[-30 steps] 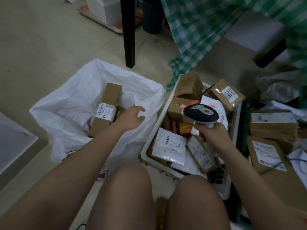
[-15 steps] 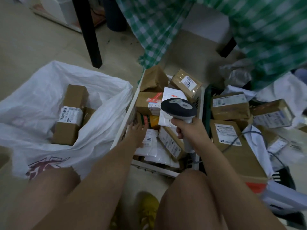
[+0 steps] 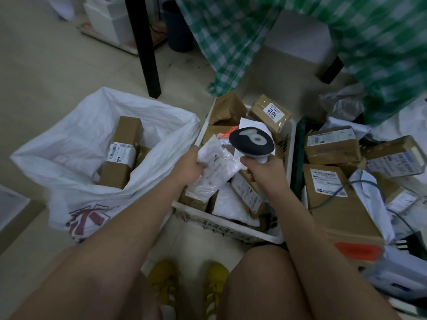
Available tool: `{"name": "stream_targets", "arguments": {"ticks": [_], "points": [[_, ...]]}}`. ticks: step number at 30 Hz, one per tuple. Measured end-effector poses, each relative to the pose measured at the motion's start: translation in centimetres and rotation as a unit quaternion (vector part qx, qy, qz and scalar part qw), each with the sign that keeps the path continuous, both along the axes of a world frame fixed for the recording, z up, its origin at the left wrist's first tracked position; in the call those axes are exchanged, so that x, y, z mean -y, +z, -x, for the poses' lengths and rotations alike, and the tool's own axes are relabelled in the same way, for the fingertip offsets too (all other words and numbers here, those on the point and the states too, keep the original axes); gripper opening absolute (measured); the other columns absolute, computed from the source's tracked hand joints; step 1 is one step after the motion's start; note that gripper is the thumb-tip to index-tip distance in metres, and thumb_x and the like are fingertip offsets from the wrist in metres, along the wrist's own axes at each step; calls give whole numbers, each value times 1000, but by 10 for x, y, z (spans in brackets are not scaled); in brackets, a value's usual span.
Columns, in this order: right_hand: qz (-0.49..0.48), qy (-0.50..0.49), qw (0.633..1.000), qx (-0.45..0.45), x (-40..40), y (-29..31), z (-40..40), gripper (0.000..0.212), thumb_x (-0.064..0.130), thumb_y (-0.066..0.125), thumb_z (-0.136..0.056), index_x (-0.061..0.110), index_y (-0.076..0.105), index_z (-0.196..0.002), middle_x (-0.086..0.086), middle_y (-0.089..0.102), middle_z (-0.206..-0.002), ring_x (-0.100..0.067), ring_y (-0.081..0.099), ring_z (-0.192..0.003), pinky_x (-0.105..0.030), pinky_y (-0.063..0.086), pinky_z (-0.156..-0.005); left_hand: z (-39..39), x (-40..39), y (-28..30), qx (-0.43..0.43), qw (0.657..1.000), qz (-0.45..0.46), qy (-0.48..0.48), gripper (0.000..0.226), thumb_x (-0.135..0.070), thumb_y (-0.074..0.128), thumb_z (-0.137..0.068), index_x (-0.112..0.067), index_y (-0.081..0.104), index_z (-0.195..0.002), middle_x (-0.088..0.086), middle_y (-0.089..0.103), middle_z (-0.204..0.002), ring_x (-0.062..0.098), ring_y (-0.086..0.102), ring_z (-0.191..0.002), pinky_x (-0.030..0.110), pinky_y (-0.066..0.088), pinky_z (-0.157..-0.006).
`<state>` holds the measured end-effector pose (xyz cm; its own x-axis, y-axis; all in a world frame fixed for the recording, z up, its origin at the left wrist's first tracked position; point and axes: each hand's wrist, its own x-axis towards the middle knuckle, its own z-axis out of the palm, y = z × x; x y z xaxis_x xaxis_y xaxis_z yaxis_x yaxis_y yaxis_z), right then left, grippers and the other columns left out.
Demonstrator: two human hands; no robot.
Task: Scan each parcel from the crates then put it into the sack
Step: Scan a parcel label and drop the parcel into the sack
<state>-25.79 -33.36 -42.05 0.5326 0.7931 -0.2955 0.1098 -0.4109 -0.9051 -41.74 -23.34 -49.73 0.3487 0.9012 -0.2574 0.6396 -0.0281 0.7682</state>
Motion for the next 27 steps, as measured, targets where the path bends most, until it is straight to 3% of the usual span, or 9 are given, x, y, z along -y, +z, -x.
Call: {"name": "stream_targets", "arguments": {"ticks": [5,8,10,13,16,18,24,27], "points": [[-68,-48,996,-24,22,21,21,15,18,72,-83,16,59,-74,-1,59,-62,-15,53,-56,-29,45,-60,31,25,53,126,987,36,95,29,-18,47,-99,-9,49,-127,6,59,-118,18,56,-97,30,43,-81],[-106,-60,992,-25,37,35,34,15,20,71,-83,21,58,-77,0,62,-69,-14,56,-62,-26,47,-61,49,43,78,176,975,48,126,31,-18,46,-100,-10,49,-130,1,59,-120,18,56,-103,25,44,-71],[-120,-67,990,-29,41,39,42,16,24,73,-82,27,58,-81,3,66,-79,-15,62,-74,-30,51,-70,59,52,90,209,965,51,149,33,-17,48,-99,-9,50,-131,1,60,-122,18,58,-105,25,44,-72],[-125,-79,989,-32,41,41,54,22,33,77,-77,34,57,-86,8,68,-96,-21,65,-95,-42,54,-88,67,62,105,257,948,61,179,33,-12,52,-97,-9,52,-130,4,62,-122,21,60,-106,33,48,-84],[-123,-56,990,-45,33,35,63,32,31,80,-75,31,57,-98,7,66,-100,-17,62,-99,-41,51,-93,70,65,107,306,928,95,191,32,-9,55,-95,-8,53,-127,7,65,-120,22,65,-101,40,54,-86],[-121,-29,990,-69,24,29,67,35,27,82,-72,29,59,-98,9,67,-98,-14,62,-98,-36,51,-91,70,61,106,321,921,101,197,29,-9,56,-95,-9,55,-124,7,66,-118,22,66,-99,40,55,-84],[-82,-12,997,2,-9,11,64,24,21,77,-76,26,60,-92,8,66,-87,-10,62,-84,-32,53,-79,87,35,87,289,937,117,159,22,-28,46,-101,-24,63,-115,-1,66,-121,21,58,-118,47,40,-107],[-92,0,995,32,-14,11,63,16,28,74,-81,27,58,-83,6,66,-83,-10,61,-80,-30,49,-73,85,26,80,291,934,117,172,25,-22,40,-103,-27,60,-116,-4,65,-120,15,58,-114,35,42,-99]]}}
